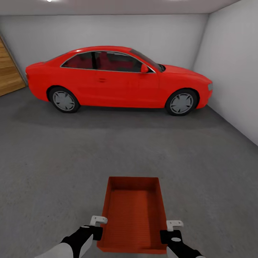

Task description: Move the two storage containers from the living room to the garage. In the garage, place one container on the floor and stack the other container on top of it (either order is fine).

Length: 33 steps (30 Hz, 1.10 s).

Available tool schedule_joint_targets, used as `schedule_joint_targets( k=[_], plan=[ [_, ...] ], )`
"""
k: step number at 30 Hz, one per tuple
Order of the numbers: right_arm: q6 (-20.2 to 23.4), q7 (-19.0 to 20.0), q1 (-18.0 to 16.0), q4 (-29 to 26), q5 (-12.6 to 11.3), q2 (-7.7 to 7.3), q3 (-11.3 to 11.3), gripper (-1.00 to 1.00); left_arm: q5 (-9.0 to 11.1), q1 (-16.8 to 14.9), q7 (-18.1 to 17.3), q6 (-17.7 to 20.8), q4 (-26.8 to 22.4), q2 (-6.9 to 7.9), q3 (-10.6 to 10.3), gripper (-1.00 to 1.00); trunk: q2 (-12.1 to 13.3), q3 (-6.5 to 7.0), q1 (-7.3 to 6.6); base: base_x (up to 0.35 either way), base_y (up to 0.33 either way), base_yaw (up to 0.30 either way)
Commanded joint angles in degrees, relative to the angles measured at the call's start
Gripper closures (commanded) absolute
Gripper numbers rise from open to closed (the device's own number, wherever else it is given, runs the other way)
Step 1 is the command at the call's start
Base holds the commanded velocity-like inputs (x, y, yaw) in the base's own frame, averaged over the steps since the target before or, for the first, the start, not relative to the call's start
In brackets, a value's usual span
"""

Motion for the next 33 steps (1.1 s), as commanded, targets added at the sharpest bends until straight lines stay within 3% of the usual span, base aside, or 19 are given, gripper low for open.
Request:
schedule_joint_targets(
  k=[1,13,33],
  plan=[
    [-0.3,-0.2,-0.1,0.0,-0.3,-0.02,-0.3,1.0,-1.0,0.0,0.3,0.4,-0.1,0.0,0.0,1.0,0.0,-0.06,0.03,0.233,0.0,0.0],
    [-0.3,-0.2,-0.1,0.0,-0.3,-0.02,-0.3,1.0,-1.0,0.0,0.3,0.4,-0.2,-0.01,0.0,1.0,0.0,-0.06,0.03,0.046,0.0,-0.008],
    [-0.3,-0.2,-0.1,0.0,-0.2,-0.02,-0.3,1.0,-1.0,0.0,0.3,0.4,-0.2,-0.01,0.0,1.0,0.0,-0.06,0.03,0.0,0.0,-0.275]
  ],
)
